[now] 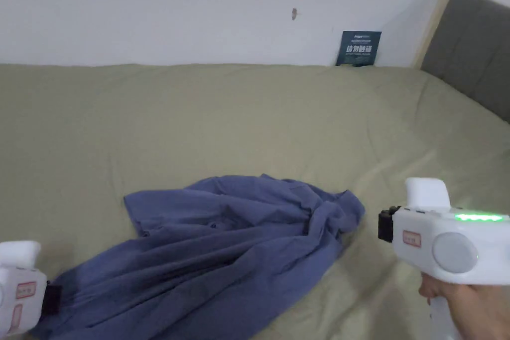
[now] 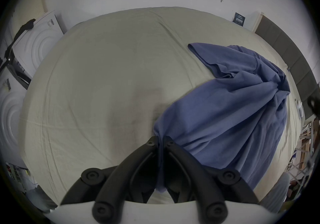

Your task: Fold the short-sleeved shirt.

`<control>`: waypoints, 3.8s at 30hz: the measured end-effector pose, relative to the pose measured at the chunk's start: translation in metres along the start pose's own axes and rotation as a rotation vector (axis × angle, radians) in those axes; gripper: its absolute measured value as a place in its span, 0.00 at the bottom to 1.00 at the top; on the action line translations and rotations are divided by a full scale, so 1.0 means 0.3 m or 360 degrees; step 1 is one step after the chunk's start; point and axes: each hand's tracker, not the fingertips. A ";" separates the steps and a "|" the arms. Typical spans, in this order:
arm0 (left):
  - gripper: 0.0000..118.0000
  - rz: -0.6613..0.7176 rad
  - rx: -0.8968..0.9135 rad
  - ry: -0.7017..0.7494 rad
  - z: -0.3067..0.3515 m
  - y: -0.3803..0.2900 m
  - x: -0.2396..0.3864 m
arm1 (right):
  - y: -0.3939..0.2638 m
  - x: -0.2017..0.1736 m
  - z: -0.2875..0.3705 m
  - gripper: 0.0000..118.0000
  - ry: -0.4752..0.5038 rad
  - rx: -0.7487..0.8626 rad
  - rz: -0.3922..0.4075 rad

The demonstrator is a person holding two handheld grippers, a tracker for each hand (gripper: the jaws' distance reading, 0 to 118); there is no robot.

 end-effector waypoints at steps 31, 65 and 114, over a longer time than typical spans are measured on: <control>0.00 0.0062 0.0043 0.0046 0.092 -0.003 -0.055 | 0.155 0.097 -0.160 0.04 0.0266 -0.0206 0.0017; 0.00 0.0234 0.0934 0.0290 1.159 0.380 -0.254 | 0.671 0.169 0.849 0.04 0.0273 0.0580 -0.0088; 0.00 0.0200 0.0676 0.0363 0.309 0.721 -0.186 | 0.731 0.017 -0.051 0.04 0.0111 0.0286 -0.0045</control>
